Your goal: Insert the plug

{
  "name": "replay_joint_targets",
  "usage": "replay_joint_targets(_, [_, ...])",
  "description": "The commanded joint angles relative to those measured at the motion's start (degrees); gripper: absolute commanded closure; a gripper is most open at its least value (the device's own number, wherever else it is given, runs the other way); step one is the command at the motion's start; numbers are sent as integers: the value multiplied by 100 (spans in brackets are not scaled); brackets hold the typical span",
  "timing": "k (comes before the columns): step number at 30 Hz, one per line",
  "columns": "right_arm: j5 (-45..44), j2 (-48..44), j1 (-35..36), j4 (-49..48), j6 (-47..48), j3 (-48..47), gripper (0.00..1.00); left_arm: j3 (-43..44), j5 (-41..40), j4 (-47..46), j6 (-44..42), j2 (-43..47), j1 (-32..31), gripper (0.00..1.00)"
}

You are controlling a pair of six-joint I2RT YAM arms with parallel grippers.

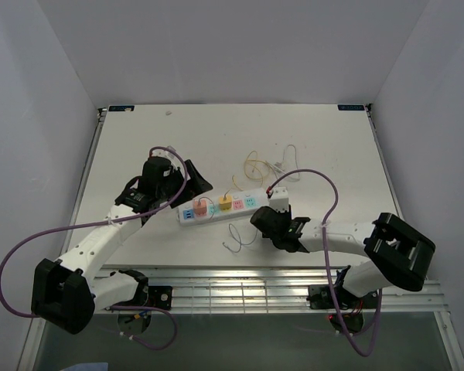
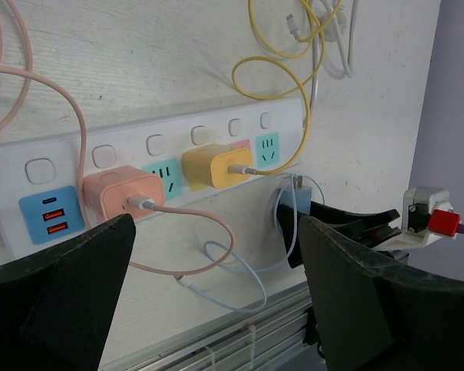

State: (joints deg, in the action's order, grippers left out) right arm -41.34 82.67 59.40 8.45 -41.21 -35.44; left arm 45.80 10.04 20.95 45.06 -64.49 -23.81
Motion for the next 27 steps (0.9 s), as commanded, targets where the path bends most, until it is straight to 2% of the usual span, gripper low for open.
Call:
replay_joint_targets(1, [-66, -453, 2, -247, 375, 134, 81, 289, 182, 23, -14, 94, -53, 2])
replay_joint_targets(6, [-497, -1576, -59, -221, 1429, -59, 83, 736, 770, -125, -365, -72, -273, 2])
replay_joint_targets(10, [185, -2167, -192, -238, 3089, -436, 83, 1035, 1918, -608, -533, -239, -545, 2])
replay_joint_targets(11, [388, -2255, -200, -238, 3928, -490, 84, 1097, 2123, -810, -585, -283, -606, 2])
replay_joint_targets(13, [914, -2510, -200, -238, 4715, -569, 89, 1334, 2431, -917, -656, -450, -808, 2])
replay_joint_targets(14, [1118, -2641, -200, -325, 5397, -543, 89, 1413, 2563, -943, -674, -503, -870, 2])
replay_joint_targets(15, [1398, -2912, -200, -648, 5683, -491, 90, 1492, 2590, -970, -717, -555, -940, 2])
replay_joint_targets(19, [3478, -3617, -209, -1213, 6353, -420, 91, 1678, 2818, -1093, -762, -836, -1239, 2])
replay_joint_targets(23, [4011, -3969, -209, -1355, 6468, -481, 90, 1581, 3012, -1364, -753, -925, -1389, 2])
replay_joint_targets(27, [4450, -3900, -209, -1320, 6591, -490, 90, 1476, 3293, -1681, -621, -951, -1521, 2])
